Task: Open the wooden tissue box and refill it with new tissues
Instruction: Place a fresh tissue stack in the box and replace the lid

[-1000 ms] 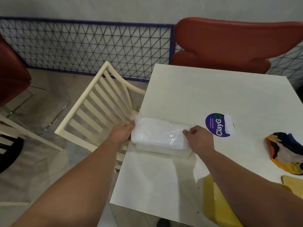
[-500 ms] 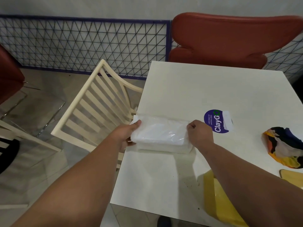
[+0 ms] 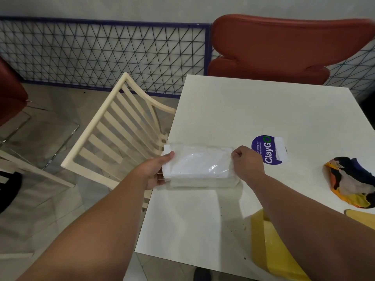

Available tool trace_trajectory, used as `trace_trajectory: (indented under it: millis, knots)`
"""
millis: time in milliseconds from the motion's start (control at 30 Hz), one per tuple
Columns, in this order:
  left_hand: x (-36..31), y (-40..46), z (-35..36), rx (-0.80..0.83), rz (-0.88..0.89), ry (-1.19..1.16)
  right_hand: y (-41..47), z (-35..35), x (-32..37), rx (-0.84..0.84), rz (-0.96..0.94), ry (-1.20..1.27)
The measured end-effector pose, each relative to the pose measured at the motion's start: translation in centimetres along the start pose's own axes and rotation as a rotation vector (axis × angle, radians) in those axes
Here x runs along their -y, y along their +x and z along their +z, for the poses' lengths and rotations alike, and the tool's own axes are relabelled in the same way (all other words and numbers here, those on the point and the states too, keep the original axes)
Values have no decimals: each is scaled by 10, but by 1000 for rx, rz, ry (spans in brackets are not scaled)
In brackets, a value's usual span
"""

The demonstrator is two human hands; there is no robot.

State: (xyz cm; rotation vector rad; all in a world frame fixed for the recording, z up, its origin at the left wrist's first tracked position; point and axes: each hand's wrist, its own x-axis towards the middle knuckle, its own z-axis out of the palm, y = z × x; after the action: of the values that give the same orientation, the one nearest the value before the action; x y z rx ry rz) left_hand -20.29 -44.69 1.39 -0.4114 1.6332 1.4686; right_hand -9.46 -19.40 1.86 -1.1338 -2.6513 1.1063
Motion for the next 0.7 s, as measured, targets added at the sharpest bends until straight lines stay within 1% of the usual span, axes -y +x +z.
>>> trace_trajectory:
  millis: [200, 267, 433, 700]
  knots:
    - [3, -2, -2, 83, 13, -71, -1, -3, -2, -20, 9, 3]
    - [3, -5, -3, 76, 27, -56, -3, -3, -2, -27, 24, 0]
    - [7, -10, 2, -15, 88, -49, -5, 1, 0, -36, 23, -24]
    - [22, -12, -5, 2, 107, -158, -4, 0, 5, -25, 34, -96]
